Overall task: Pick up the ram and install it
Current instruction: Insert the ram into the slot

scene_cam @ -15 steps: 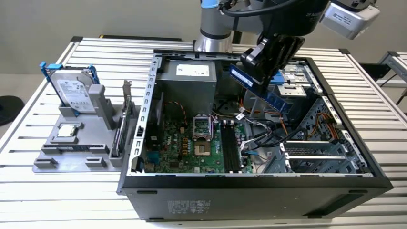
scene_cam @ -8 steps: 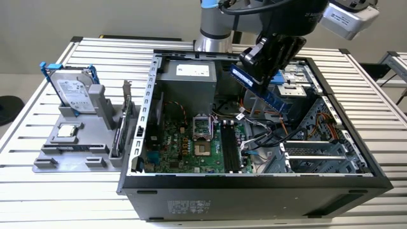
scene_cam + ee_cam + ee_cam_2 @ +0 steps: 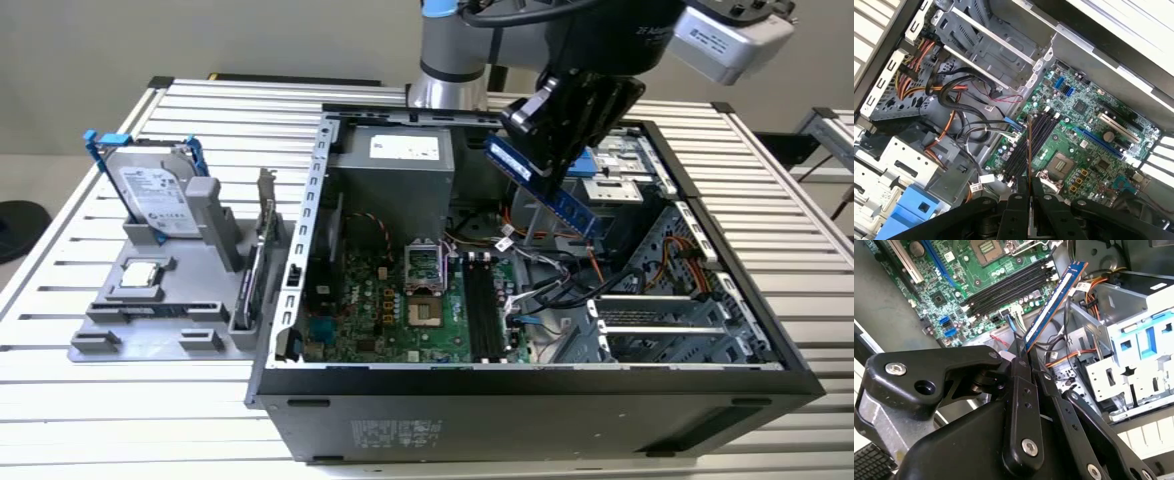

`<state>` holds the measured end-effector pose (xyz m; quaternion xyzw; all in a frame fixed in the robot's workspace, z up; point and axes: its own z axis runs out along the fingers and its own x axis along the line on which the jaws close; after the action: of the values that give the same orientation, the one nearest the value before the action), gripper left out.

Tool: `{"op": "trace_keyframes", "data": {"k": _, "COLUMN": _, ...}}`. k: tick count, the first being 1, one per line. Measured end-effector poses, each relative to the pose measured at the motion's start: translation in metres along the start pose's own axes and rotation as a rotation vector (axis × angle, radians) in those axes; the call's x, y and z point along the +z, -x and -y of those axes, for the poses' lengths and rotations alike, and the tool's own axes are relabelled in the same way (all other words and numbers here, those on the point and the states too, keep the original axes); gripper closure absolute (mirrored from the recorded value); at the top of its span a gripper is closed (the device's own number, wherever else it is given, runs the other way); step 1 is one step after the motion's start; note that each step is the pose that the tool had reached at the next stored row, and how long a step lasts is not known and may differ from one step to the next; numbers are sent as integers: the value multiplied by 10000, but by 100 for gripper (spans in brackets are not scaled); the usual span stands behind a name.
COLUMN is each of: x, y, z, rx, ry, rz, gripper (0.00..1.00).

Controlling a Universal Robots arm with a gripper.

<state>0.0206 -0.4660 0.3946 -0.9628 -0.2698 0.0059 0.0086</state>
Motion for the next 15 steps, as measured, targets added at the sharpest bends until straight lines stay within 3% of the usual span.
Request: {"op": "trace_keyframes", "data": {"k": 15, "x": 0, "y": 0, "z": 0, "rx": 896, "ry": -5, "rz": -18, "gripper": 100}}
